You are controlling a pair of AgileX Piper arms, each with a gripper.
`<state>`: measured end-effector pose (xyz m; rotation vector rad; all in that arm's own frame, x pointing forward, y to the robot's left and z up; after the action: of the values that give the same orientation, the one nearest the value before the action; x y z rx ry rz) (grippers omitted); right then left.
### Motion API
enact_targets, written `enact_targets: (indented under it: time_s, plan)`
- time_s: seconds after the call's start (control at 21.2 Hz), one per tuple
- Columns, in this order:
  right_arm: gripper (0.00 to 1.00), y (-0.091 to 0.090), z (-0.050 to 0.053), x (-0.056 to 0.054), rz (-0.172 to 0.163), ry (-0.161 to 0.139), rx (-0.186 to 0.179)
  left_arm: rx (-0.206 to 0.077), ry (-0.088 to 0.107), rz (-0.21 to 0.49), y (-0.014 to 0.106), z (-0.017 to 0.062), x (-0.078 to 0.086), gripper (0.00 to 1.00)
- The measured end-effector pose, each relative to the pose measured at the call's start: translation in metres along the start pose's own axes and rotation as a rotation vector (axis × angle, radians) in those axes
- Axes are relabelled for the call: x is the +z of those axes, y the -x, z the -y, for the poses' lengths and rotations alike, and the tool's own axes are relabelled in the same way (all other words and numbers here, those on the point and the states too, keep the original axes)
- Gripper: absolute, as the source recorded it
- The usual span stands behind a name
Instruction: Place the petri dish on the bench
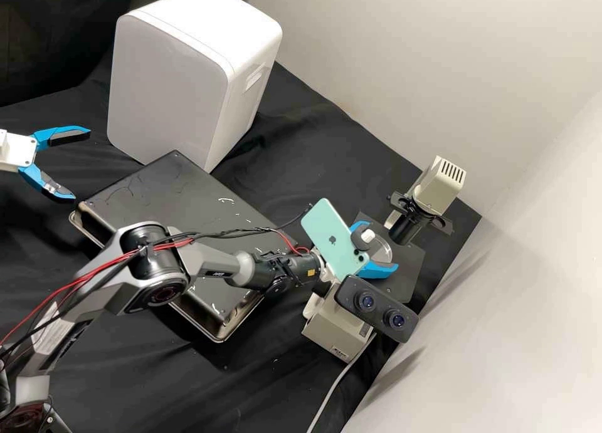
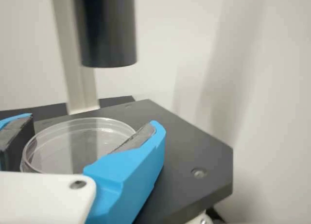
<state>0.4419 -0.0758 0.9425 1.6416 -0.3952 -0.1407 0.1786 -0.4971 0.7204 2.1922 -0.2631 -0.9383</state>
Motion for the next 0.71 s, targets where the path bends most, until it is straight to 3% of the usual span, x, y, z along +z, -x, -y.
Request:
enact_targets:
  time_s: [0.28, 0.38, 0.57, 0.71]
  plan:
    - [0.00, 0.034, 0.003, -0.007, -0.052, -0.013, -0.022, 0.005, -0.002, 0.000, -0.001, -0.0012, -0.001, 1.00]
    - [0.00, 0.048, 0.009, -0.011, -0.067, -0.031, -0.033, 0.000, 0.000, 0.000, -0.002, -0.0002, -0.001, 1.00]
    - [0.00, 0.079, 0.021, -0.019, -0.117, -0.038, -0.055, -0.003, 0.002, 0.000, -0.002, 0.0007, -0.001, 1.00]
    - [0.00, 0.101, 0.028, -0.018, -0.136, -0.019, -0.082, -0.003, 0.002, 0.000, -0.002, 0.0007, -0.001, 1.00]
